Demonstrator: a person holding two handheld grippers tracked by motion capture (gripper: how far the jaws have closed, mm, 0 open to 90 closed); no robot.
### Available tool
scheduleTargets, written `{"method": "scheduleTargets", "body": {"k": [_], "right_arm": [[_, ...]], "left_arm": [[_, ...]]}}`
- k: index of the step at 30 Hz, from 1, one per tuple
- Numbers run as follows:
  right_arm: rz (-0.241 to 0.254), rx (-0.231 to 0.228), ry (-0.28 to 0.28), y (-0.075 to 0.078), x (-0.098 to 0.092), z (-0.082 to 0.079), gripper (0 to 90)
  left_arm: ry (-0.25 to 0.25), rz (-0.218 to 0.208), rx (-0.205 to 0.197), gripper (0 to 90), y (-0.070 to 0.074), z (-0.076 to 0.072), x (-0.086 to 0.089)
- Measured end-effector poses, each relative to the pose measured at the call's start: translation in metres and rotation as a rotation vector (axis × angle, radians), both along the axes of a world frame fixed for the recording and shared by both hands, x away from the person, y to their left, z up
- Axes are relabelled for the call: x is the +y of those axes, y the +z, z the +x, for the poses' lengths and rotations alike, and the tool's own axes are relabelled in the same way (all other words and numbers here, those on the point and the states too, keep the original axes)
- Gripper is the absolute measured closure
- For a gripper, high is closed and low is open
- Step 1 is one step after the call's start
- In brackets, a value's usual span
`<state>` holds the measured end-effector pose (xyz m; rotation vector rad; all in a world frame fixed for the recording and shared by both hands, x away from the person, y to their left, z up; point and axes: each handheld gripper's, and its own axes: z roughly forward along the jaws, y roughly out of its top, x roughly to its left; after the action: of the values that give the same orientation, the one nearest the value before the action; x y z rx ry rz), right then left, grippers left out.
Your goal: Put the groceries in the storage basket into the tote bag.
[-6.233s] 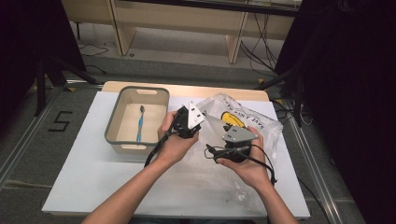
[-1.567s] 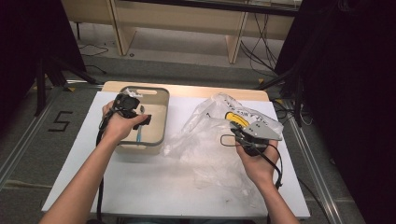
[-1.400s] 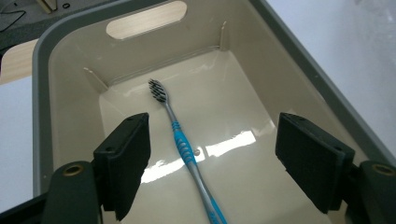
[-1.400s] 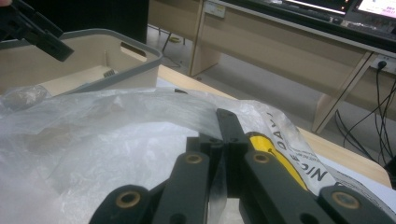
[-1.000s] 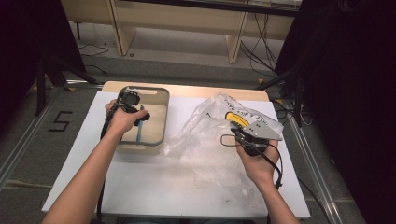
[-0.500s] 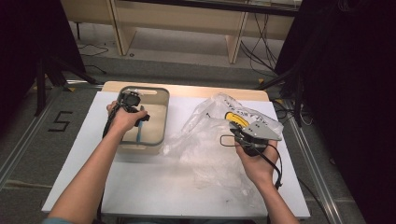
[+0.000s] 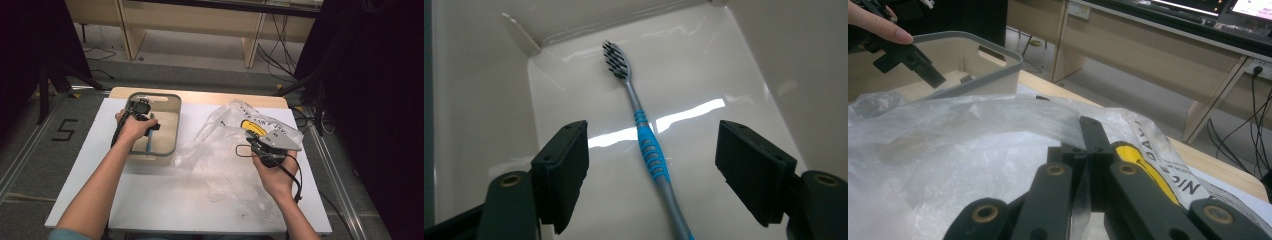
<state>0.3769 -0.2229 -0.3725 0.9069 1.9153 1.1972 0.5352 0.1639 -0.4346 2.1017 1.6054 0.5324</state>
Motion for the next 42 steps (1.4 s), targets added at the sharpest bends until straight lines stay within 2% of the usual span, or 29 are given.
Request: {"method": "scheduleTargets", "body": {"k": [21,42], "right_arm": [[0.0,0.001,0.001,0.0,0.001,0.0,90.0],[-0.002,-0.001,0.0,0.0,0.001,-0.001,90.0]], "left_arm": [[0.044,0.001,0.053,31.0,-0.016,0.01,0.002],[0.031,0.007,0.109,43.8,-0.025,0.013,-0.004]]}}
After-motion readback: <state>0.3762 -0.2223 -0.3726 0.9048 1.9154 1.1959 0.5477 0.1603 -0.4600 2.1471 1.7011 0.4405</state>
